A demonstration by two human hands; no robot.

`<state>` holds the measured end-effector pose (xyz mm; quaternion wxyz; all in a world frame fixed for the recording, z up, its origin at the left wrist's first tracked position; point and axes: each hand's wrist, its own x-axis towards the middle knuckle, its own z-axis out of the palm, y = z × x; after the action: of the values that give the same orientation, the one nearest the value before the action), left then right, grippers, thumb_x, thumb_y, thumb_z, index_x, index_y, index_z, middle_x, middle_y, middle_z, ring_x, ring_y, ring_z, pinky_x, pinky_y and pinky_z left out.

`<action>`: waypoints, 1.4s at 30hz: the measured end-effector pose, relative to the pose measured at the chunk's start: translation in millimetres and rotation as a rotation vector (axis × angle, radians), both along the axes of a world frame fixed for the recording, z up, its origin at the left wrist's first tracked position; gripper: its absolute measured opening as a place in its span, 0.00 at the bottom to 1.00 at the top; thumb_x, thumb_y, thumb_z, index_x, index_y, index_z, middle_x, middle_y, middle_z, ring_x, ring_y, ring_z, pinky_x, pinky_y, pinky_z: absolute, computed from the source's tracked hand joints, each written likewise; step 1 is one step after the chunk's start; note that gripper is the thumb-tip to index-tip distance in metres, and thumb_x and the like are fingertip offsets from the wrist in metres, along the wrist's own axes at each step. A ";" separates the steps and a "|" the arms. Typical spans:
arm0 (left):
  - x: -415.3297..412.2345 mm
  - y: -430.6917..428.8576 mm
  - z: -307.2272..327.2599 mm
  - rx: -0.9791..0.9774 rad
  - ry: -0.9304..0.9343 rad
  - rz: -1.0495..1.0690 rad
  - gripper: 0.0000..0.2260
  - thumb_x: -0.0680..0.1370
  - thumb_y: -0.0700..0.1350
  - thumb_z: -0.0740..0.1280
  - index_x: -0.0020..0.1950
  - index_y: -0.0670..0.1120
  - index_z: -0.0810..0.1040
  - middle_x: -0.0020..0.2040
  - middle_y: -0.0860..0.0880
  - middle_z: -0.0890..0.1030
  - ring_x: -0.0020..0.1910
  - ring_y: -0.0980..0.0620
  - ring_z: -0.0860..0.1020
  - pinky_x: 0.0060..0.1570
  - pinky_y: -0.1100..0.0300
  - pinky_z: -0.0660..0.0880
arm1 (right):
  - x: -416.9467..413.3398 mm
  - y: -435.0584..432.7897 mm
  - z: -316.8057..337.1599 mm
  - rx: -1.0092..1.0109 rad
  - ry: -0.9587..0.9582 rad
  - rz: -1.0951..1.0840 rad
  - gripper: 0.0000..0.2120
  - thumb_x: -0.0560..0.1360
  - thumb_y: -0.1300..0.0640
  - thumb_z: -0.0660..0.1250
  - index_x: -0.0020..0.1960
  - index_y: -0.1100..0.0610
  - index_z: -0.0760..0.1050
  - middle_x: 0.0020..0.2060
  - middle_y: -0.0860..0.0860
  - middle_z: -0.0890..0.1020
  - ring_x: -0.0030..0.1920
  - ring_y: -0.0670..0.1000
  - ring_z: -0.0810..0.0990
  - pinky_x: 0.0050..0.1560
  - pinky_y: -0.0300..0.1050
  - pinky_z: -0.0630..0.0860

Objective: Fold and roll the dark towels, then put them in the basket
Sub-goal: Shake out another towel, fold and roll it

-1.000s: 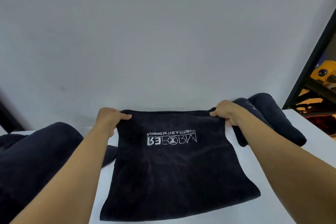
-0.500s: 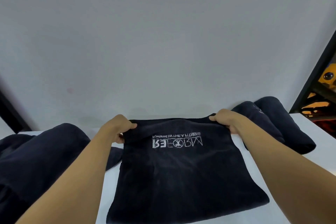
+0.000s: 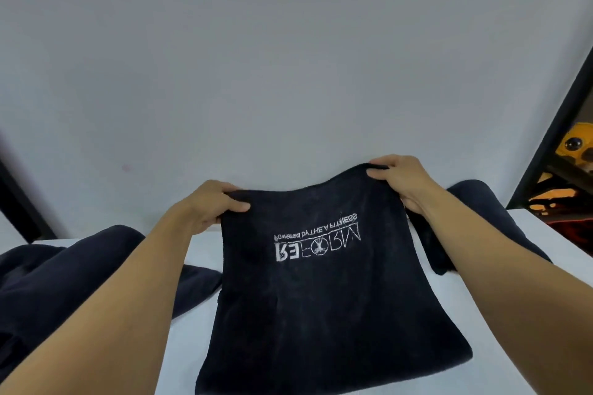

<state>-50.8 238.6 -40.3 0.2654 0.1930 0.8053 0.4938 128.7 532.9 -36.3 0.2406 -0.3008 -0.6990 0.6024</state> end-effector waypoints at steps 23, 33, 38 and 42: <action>141.1 -133.7 28.0 0.191 -0.045 -0.303 0.24 0.50 0.43 0.85 0.42 0.37 0.85 0.46 0.37 0.83 0.48 0.42 0.83 0.50 0.59 0.79 | 222.5 -80.0 32.7 0.062 -0.164 0.474 0.13 0.70 0.74 0.69 0.36 0.58 0.83 0.36 0.53 0.82 0.39 0.46 0.81 0.40 0.37 0.77; 132.6 -107.2 1.0 0.217 0.011 -0.079 0.07 0.74 0.36 0.70 0.50 0.41 0.85 0.50 0.41 0.85 0.52 0.44 0.83 0.52 0.55 0.78 | 193.1 -61.5 -10.1 -0.099 -0.012 0.163 0.10 0.72 0.65 0.72 0.53 0.60 0.82 0.51 0.56 0.85 0.54 0.53 0.83 0.54 0.47 0.78; 83.1 -49.7 -29.5 0.126 0.167 0.156 0.08 0.74 0.34 0.72 0.44 0.47 0.85 0.47 0.43 0.85 0.50 0.41 0.82 0.56 0.43 0.78 | 131.6 -41.0 -39.0 0.202 -0.175 -0.057 0.05 0.73 0.61 0.72 0.48 0.56 0.82 0.44 0.54 0.85 0.48 0.53 0.82 0.47 0.48 0.78; 66.5 -18.9 -59.5 -0.134 0.357 0.274 0.09 0.75 0.35 0.70 0.53 0.45 0.82 0.56 0.41 0.80 0.51 0.45 0.78 0.50 0.58 0.73 | 101.2 -38.0 -56.4 0.714 -0.543 -0.153 0.11 0.76 0.61 0.68 0.58 0.59 0.78 0.54 0.55 0.80 0.54 0.56 0.79 0.50 0.46 0.75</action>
<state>15.7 219.7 -99.7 0.0617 0.1483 0.8890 0.4288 229.8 494.9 -92.7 0.1811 -0.3971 -0.8765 0.2034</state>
